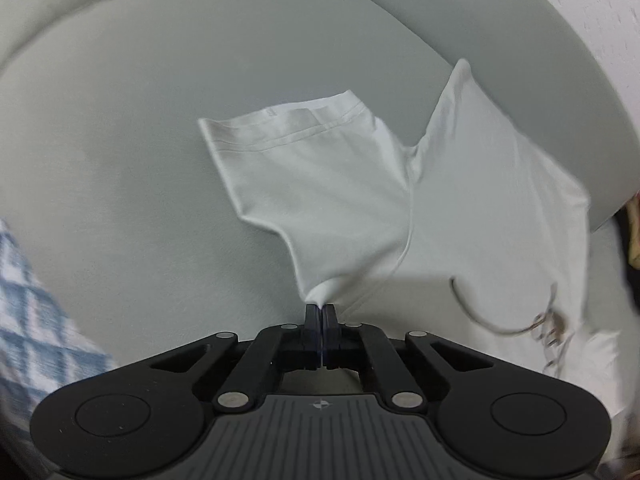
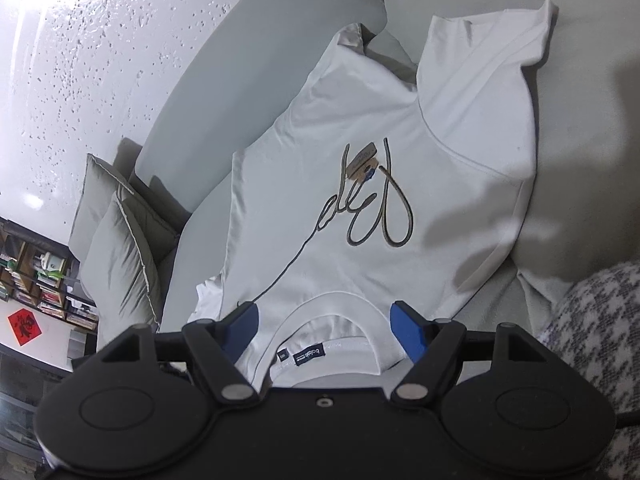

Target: Fold clothes

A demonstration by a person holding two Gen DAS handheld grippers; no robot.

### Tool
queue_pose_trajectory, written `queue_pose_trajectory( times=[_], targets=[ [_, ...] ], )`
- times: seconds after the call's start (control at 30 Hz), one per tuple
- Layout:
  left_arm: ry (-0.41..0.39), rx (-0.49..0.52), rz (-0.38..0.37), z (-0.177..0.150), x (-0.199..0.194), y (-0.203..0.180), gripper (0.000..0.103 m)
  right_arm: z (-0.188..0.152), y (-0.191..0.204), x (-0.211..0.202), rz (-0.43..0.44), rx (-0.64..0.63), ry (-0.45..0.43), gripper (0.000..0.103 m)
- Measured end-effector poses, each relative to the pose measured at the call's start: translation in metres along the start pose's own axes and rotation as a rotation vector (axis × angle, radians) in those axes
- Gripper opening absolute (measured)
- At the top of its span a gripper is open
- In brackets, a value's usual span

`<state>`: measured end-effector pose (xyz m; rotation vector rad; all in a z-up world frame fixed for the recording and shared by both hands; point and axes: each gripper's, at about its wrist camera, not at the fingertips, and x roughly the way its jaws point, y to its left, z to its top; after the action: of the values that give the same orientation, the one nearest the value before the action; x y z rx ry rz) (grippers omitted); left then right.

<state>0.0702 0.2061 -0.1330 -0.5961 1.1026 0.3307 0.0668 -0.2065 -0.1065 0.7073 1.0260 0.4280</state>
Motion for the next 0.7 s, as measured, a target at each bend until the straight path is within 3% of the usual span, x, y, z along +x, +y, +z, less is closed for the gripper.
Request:
queue_pose_trajectory(
  times=[0.1,0.23,0.33,0.43,0.5,0.63,0.7],
  targets=[
    [-0.007,0.091,0.096,-0.010,-0.008,-0.009,0.000,0.002,-0.001,-0.002,-0.003,0.000,-0.004,0.072],
    [-0.053,0.160,0.078,-0.017,-0.026,-0.011,0.004,0.006,-0.002,-0.004,-0.014,-0.016,-0.023,0.072],
    [-0.144,0.235,0.072,-0.019,-0.035,-0.025,0.025,0.014,-0.001,0.001,-0.075,-0.057,-0.060,0.069],
    [-0.213,0.339,0.066,-0.015,-0.025,-0.054,0.026,0.026,0.004,0.016,-0.171,-0.138,-0.098,0.031],
    [-0.264,0.444,0.093,-0.012,-0.006,-0.077,0.027,0.035,0.007,0.035,-0.250,-0.198,-0.100,0.029],
    [-0.142,0.518,0.235,-0.006,0.036,-0.084,0.020,0.041,-0.004,0.064,-0.408,-0.250,-0.043,0.030],
    [-0.106,0.549,0.262,-0.008,0.031,-0.081,0.020,0.035,-0.013,0.066,-0.468,-0.264,0.003,0.039]
  ],
)
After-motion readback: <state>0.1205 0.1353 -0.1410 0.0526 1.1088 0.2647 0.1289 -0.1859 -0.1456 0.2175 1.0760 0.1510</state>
